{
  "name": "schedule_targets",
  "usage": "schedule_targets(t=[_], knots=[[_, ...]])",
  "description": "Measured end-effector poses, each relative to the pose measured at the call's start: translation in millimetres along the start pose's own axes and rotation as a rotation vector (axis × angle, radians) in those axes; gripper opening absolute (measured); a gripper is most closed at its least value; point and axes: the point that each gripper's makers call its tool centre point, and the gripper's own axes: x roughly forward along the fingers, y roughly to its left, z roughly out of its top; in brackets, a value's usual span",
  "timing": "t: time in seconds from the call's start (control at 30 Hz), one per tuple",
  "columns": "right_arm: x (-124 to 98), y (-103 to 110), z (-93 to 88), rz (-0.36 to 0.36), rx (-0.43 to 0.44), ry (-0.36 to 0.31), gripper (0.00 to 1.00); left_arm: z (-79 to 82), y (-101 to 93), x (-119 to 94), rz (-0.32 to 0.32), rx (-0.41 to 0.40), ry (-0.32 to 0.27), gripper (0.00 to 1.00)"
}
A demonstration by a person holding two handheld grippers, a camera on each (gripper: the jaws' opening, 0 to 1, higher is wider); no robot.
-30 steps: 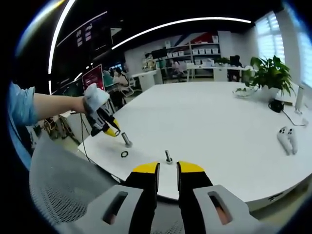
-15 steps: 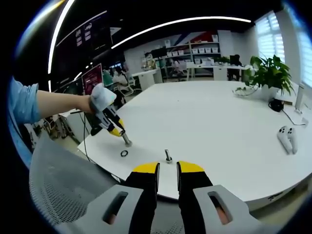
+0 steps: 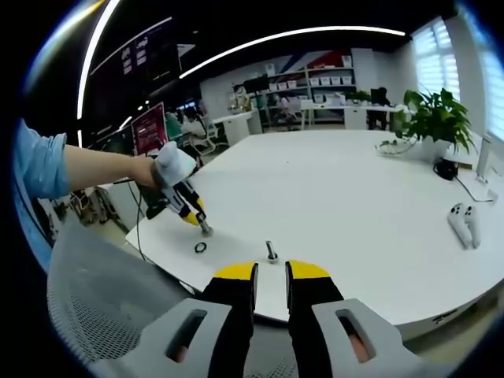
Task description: Place the washer onto the threaded stud by aligning its center hole with the stud, sliding it down to the base, and recovering from edge contact or off-axis alignment until the washer reaches the visible bottom stop.
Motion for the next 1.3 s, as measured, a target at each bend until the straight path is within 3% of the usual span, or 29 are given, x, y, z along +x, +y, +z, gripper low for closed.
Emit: schedule_targets(t=[0.6, 0.77, 0.93, 1.3], knots=[[0, 0, -0.2, 0.004, 0.0, -0.003, 0.17, -4.7, -6.9, 25, -0.036, 0.007, 0.066, 0.2], [0, 1, -0.2, 0.007, -0.001, -0.003, 0.17, -4.0, -6.9, 25, -0.041, 0.04, 0.05, 0.2], [0, 1, 0.2, 0.011, -0.004, -0.004, 0.17, -9.8, -2.6, 16, -0.014, 0.07, 0.036, 0.22], [1, 2, 0.8, 0.018, -0.009, -0.006, 0.17, -19.0, -15.3, -17, -0.021, 0.005, -0.025, 0.23]])
